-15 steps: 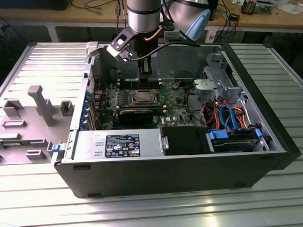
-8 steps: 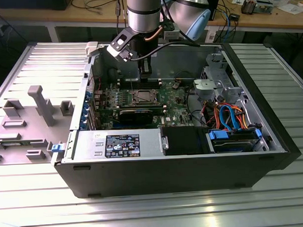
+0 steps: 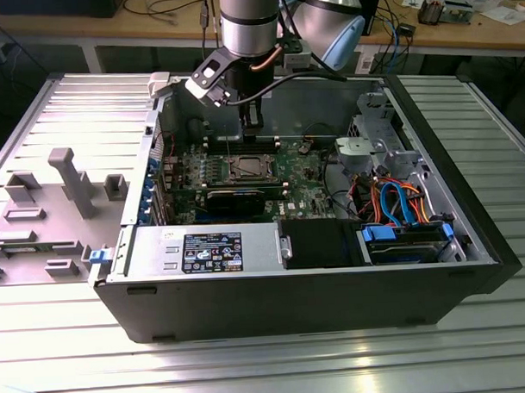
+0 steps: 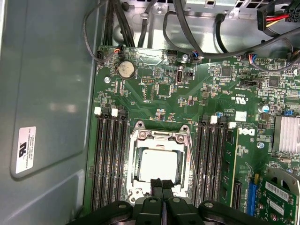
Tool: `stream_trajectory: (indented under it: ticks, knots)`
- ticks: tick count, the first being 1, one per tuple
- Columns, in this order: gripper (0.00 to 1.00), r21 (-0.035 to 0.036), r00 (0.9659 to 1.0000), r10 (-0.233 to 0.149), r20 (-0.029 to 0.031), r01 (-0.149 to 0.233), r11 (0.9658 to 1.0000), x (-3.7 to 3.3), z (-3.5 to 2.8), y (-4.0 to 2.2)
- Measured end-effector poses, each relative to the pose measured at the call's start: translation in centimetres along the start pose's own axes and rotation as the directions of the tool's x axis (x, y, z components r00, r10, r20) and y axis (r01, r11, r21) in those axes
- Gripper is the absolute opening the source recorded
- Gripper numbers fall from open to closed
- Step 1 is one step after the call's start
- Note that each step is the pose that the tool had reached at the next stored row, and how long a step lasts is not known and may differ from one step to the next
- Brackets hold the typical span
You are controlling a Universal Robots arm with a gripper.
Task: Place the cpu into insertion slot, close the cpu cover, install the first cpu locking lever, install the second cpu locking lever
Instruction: 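Install the first cpu locking lever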
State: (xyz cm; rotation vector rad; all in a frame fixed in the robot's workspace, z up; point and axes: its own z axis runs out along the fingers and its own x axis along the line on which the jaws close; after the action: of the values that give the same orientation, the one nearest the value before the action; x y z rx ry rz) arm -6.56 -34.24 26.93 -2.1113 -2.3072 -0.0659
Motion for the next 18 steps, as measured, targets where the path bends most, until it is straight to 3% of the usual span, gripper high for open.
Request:
stream_trajectory:
  ticks: [18]
  knots:
    - [0.11, 0.0006, 0.9999, -0.013, -0.0002, 0.013, 0.9999, 0.00, 0.00, 0.00]
